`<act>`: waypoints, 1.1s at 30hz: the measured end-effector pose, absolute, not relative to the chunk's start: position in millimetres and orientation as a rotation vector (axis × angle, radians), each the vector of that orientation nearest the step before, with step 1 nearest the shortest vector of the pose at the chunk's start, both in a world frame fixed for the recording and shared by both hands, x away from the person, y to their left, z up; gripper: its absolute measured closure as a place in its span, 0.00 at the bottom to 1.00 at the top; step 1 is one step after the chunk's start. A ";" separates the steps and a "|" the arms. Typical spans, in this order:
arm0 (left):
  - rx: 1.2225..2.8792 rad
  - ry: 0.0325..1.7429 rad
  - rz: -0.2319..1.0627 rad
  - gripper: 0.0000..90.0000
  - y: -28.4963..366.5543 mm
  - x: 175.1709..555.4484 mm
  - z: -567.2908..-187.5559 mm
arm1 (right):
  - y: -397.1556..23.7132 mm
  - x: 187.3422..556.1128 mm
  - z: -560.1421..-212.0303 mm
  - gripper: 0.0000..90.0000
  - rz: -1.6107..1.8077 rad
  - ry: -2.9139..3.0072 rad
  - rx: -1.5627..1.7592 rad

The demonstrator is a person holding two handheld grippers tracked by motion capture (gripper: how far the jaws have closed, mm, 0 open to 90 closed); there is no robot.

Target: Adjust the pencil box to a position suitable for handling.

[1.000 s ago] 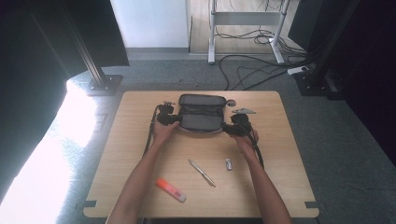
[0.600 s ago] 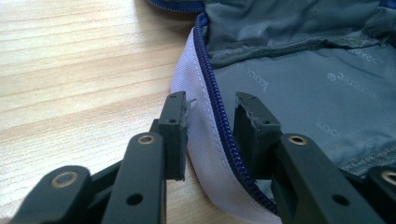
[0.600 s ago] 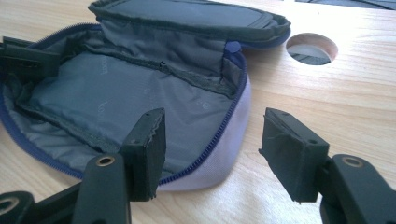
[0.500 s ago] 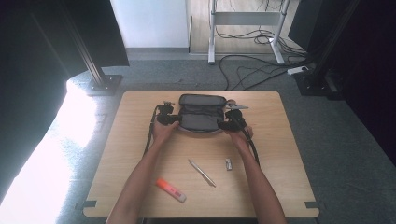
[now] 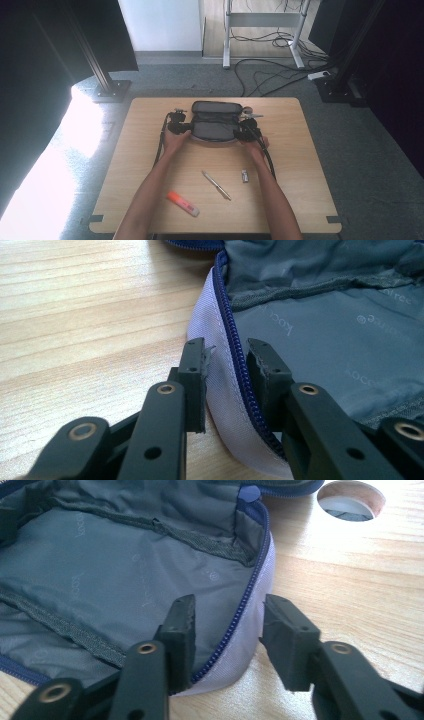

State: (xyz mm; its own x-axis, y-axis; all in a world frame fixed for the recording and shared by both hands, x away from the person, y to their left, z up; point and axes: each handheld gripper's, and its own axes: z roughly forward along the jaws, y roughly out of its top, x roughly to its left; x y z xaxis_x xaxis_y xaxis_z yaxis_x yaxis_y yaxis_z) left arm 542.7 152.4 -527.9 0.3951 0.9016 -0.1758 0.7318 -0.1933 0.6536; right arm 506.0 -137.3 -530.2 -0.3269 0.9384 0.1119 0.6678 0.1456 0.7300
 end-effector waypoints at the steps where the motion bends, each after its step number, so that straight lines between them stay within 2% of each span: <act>1: 1.984 1.394 0.323 0.79 152.3 542.8 -528.2 | -137.1 506.3 -530.7 0.65 0.997 2.060 1.537; 9: 2.000 1.396 0.317 0.82 152.0 543.9 -531.9 | -137.4 512.0 -535.7 0.71 0.953 2.064 1.560; 15: 1.999 1.392 0.319 0.86 153.0 544.6 -532.3 | -139.3 515.2 -535.0 0.82 0.945 2.054 1.575; 17: 2.000 1.389 0.320 0.91 153.1 544.5 -531.9 | -138.9 514.7 -534.3 0.89 0.935 2.048 1.571; 22: 2.004 1.377 0.316 0.96 152.1 543.7 -530.2 | -138.1 513.4 -533.4 0.94 0.939 2.026 1.566; 33: 1.984 1.318 0.333 0.97 150.1 537.0 -513.6 | -145.4 505.0 -522.3 0.96 1.013 1.945 1.538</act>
